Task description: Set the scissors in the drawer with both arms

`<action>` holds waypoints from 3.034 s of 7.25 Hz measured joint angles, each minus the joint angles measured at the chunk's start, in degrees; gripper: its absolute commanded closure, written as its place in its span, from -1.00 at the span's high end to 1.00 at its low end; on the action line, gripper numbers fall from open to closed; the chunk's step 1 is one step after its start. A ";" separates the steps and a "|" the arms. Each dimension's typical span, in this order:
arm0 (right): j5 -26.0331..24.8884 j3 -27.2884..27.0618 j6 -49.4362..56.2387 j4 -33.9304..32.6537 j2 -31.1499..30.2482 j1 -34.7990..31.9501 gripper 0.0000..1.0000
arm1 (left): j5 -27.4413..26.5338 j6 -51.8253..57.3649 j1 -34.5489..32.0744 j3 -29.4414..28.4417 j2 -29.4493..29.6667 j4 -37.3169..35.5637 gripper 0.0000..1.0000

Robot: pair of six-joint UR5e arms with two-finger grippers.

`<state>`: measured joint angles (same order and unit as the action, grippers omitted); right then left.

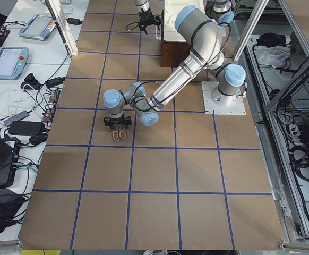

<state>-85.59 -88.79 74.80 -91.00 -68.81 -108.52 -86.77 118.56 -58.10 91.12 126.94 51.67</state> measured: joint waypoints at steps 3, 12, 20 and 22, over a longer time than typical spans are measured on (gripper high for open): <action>-0.03 -0.68 0.14 -0.49 0.37 0.16 1.00 | -0.18 0.80 0.00 -0.55 -0.06 0.06 -1.00; -0.07 -0.04 1.31 -4.29 1.77 0.57 1.00 | 0.58 1.43 -3.39 -0.76 -7.63 5.66 -1.00; 0.61 2.39 1.58 -8.82 4.20 2.14 1.00 | 0.11 -5.80 -10.26 -1.39 -20.55 23.30 -1.00; 0.68 4.97 1.58 -9.08 6.37 2.17 1.00 | -1.67 -5.79 -10.28 -1.38 -20.81 23.39 -1.00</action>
<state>-84.91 -83.82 76.38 -100.08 -62.45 -106.35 -88.44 112.76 -68.38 89.74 106.13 75.07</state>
